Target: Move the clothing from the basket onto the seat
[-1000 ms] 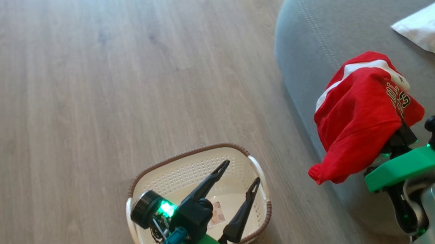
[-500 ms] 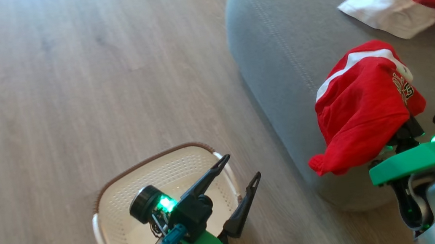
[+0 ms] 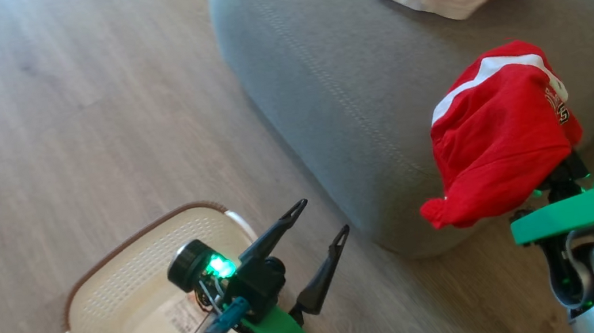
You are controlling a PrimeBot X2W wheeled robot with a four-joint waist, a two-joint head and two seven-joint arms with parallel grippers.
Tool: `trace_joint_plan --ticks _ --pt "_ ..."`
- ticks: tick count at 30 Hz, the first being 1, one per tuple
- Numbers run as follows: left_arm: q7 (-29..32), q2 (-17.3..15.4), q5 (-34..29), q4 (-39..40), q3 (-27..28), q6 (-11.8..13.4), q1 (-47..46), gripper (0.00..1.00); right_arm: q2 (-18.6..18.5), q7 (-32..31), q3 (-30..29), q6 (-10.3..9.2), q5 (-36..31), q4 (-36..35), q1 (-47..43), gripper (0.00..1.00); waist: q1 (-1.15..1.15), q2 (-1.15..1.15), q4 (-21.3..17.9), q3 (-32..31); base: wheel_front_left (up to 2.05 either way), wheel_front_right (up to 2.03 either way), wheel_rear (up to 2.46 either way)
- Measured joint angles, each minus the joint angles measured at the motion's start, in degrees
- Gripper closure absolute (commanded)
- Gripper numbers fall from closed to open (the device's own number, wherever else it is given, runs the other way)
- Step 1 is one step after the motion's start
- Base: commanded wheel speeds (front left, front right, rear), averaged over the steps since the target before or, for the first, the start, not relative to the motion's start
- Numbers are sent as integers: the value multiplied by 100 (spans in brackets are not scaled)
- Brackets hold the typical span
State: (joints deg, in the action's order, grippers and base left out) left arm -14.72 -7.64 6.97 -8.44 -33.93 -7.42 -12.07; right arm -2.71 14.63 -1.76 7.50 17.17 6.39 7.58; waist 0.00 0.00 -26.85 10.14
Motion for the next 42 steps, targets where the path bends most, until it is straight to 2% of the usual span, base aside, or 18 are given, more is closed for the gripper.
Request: trace_joint_plan --ticks 6,15,34,38,42 --pt "0 -30 3 -14 -360 0 -247 0 5 0 -337 0 107 -205 -24 100 0 0 -280 143 0 0 0" --pt "0 -90 112 -118 -733 0 -433 0 36 0 -610 0 222 -421 -370 100 0 0 -377 217 0 0 0" --pt "0 -140 168 -138 -866 0 -549 0 44 0 -697 0 133 -573 -342 100 0 0 -375 268 0 0 0" --pt "0 -200 168 -126 -815 0 -549 0 44 0 -604 0 -190 -586 -73 100 0 0 -371 395 0 0 0" --pt "0 -319 147 -78 -671 0 -554 0 44 0 -575 0 -378 -587 649 100 0 0 -371 574 0 0 0"
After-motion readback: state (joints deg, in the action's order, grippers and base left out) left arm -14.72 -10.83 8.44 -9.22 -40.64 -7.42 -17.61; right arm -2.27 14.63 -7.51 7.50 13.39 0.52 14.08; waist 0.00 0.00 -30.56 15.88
